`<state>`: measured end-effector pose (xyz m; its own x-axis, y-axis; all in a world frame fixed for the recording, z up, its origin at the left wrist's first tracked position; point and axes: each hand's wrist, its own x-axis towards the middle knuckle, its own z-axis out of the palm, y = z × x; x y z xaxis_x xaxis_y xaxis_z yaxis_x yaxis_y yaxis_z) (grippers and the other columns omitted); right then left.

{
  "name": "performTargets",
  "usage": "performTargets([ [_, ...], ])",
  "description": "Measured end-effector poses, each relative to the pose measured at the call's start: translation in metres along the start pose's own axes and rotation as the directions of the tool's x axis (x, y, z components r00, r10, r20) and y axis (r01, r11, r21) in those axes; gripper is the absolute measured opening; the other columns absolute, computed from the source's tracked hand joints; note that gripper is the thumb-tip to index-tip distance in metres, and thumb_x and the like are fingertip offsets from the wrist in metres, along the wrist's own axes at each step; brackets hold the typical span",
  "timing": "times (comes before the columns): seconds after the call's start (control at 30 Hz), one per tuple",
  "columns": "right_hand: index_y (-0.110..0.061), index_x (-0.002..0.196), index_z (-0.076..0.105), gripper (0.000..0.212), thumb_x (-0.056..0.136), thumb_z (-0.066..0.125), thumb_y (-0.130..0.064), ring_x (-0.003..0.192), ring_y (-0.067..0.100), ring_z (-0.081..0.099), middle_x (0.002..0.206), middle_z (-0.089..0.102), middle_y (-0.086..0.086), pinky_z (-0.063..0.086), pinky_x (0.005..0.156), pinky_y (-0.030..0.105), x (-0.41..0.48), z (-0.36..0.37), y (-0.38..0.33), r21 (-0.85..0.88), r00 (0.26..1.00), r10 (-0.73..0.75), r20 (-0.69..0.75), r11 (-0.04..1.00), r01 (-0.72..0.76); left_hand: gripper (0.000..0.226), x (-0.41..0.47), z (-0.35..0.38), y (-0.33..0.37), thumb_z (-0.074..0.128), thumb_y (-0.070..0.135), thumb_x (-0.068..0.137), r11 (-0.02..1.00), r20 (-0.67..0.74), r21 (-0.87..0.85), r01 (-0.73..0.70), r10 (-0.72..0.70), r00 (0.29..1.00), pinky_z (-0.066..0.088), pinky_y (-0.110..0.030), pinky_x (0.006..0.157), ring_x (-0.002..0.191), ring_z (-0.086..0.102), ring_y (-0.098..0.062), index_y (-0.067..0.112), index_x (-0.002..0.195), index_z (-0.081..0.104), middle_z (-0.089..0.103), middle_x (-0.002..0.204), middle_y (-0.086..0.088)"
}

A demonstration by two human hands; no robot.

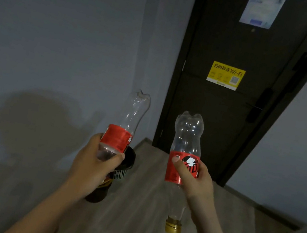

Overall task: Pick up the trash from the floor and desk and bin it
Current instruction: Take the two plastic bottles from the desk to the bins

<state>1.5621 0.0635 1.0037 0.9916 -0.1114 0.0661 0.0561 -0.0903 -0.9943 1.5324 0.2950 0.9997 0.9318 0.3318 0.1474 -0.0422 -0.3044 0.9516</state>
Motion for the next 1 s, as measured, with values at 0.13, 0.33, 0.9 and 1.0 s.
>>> performTargets([
  [0.13,-0.041,0.096,0.053,0.042,0.063,0.075,-0.054,0.078,0.002,0.067,0.089,0.066,-0.013,0.048,0.062,0.016,0.061,0.007,0.017,-0.027,0.998,0.037,0.045,0.999,-0.036,0.037,0.057,0.023,-0.016,0.074,0.028,0.076,0.999,-0.036,0.013,0.034,-0.034,0.999,0.040,-0.015,0.041,0.048,0.061,-0.005,0.037,0.103,0.050,0.067,0.074,0.000],
  [0.33,-0.041,0.088,0.052,0.028,0.075,0.075,-0.034,0.073,-0.002,0.067,0.081,0.066,-0.016,0.048,0.050,0.011,0.165,0.034,0.048,-0.036,0.992,0.087,0.096,0.996,-0.084,0.045,0.156,0.045,-0.051,0.071,0.034,0.078,0.995,0.023,0.024,0.093,-0.094,0.995,0.041,-0.021,0.052,0.058,0.060,-0.008,0.033,0.115,0.044,0.065,0.084,-0.001],
  [0.9,-0.032,0.121,0.035,0.069,0.066,0.073,-0.050,0.089,0.007,0.058,0.099,0.050,-0.014,0.047,0.063,0.022,0.423,0.147,0.102,-0.122,0.931,0.327,0.164,0.943,-0.309,0.045,0.413,0.084,-0.134,0.082,0.029,0.070,0.951,0.017,0.034,0.308,-0.308,0.951,0.044,-0.012,0.042,0.061,0.065,-0.011,0.035,0.102,0.050,0.066,0.085,0.001],
  [1.0,-0.035,0.114,0.037,0.067,0.059,0.069,-0.057,0.084,0.004,0.057,0.094,0.050,-0.017,0.044,0.058,0.020,0.470,0.162,0.118,-0.140,0.912,0.364,0.190,0.929,-0.342,0.041,0.446,0.094,-0.157,0.081,0.031,0.070,0.936,-0.006,0.093,0.341,-0.342,0.940,0.043,-0.012,0.044,0.062,0.064,-0.007,0.041,0.097,0.051,0.066,0.080,0.009],
])
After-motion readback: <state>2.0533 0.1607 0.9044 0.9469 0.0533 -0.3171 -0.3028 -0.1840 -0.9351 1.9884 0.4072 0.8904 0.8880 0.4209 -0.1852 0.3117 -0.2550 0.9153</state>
